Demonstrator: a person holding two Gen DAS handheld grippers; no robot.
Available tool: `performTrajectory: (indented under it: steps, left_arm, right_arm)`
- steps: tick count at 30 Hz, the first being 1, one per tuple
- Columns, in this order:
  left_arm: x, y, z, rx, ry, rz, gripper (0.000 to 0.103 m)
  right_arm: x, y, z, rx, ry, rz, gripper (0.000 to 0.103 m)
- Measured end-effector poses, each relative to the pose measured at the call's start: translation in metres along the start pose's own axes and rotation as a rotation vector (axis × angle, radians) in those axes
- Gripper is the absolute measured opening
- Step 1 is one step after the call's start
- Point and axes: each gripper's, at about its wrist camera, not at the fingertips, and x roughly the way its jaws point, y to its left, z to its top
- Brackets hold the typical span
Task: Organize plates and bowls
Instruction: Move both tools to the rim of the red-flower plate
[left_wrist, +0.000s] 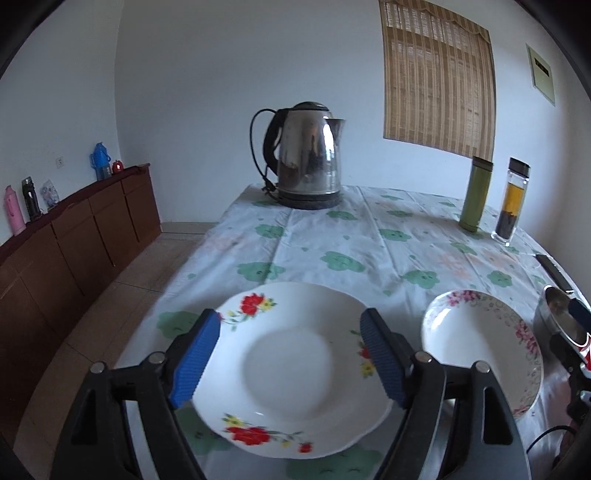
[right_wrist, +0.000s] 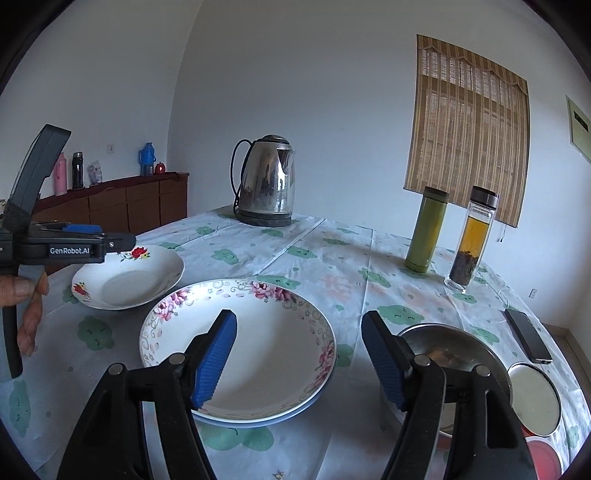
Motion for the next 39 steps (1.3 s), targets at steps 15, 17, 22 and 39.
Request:
performTrajectory:
  steps: [15,17,22,39]
  left_arm:
    - [0.046,0.051,-0.018,-0.092,0.114,0.038,0.086]
    - [0.045,0.054,-0.018,-0.104,0.12,0.03,0.086]
    - [0.045,0.064,-0.019,-0.139,0.143,0.032,0.084]
    - [0.056,0.072,-0.024,-0.168,0.219,-0.01,0.042]
  right_arm:
    - [0.01,0.019,0.017,0.087,0.03,0.115,0.071]
    - [0.015,0.04,0.025,0.032,0.044,0.134,0.07]
    - [0.044,0.086,0.042,-0.059,0.116,0.194,0.043]
    - [0.141,0.146,0.058,-0.163,0.381,0.14,0.032]
